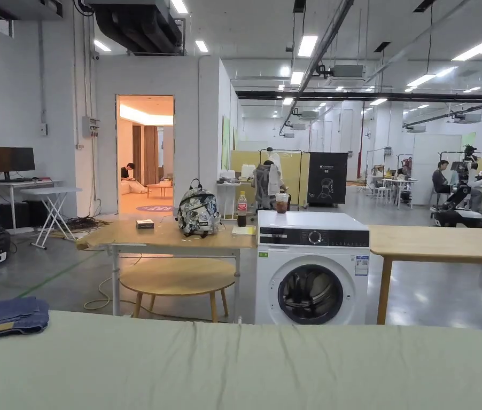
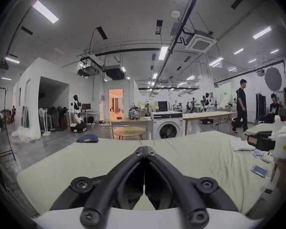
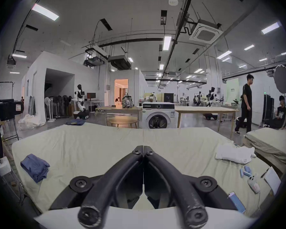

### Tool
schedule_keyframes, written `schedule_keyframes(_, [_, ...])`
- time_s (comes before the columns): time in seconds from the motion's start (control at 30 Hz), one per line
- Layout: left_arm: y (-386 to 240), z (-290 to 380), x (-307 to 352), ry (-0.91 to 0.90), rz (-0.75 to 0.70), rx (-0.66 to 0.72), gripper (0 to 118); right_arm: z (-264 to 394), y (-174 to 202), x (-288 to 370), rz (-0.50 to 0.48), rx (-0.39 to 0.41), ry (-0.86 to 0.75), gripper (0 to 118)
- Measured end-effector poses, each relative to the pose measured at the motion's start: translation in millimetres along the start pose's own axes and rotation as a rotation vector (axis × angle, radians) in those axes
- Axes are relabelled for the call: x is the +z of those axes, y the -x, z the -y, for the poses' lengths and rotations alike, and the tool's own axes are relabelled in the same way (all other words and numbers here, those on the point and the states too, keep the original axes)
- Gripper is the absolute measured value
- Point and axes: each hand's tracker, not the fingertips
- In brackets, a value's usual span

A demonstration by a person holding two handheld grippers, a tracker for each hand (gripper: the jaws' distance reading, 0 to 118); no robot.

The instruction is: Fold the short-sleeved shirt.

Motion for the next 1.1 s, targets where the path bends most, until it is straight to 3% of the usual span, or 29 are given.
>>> schedule_keyframes(0.67, [-9, 1, 1, -0.020, 0.007, 0.003, 0, -3, 4, 4, 0.004, -0.007, -0.004, 0])
schedule_keyframes(0.7, [-9, 1, 1, -0.023, 0.005, 0.000, 5, -2, 5, 5, 0.005, -0.004, -0.006, 3])
schedule_keyframes(0.73, [-9, 1, 1, -0.024, -0.001, -0.009, 23, -2, 8, 6, 0.006, 0.005, -0.013, 16])
schedule_keyframes(0.77, [-10, 0, 1, -0.022, -0.008, -0.024, 54, -2, 9, 7, 0.007, 0.012, -0.025, 47])
schedule_keyframes(0.8, [-10, 1, 1, -0.020, -0.014, -0.041, 65, -3, 10, 8, 0.001, 0.014, -0.031, 68])
schedule_keyframes(0.83, [-12, 1, -1, -0.010, -0.025, -0.056, 66, -5, 11, 8, -0.002, 0.007, -0.031, 75])
schedule_keyframes(0.93, [-12, 3, 1, -0.017, -0.038, -0.061, 71, -7, 9, 11, 0.000, -0.007, -0.053, 75])
schedule_keyframes(0.97, [-11, 3, 1, -0.016, -0.027, -0.044, 79, -8, 9, 11, 0.001, -0.005, -0.055, 81])
schedule_keyframes(1.03, [-9, 3, 3, -0.028, 0.000, -0.006, 82, -8, 10, 9, -0.004, 0.002, -0.052, 98])
schedule_keyframes(1.1, [-8, 2, 3, -0.032, -0.002, 0.003, 82, -8, 12, 10, 0.015, 0.009, -0.056, 102])
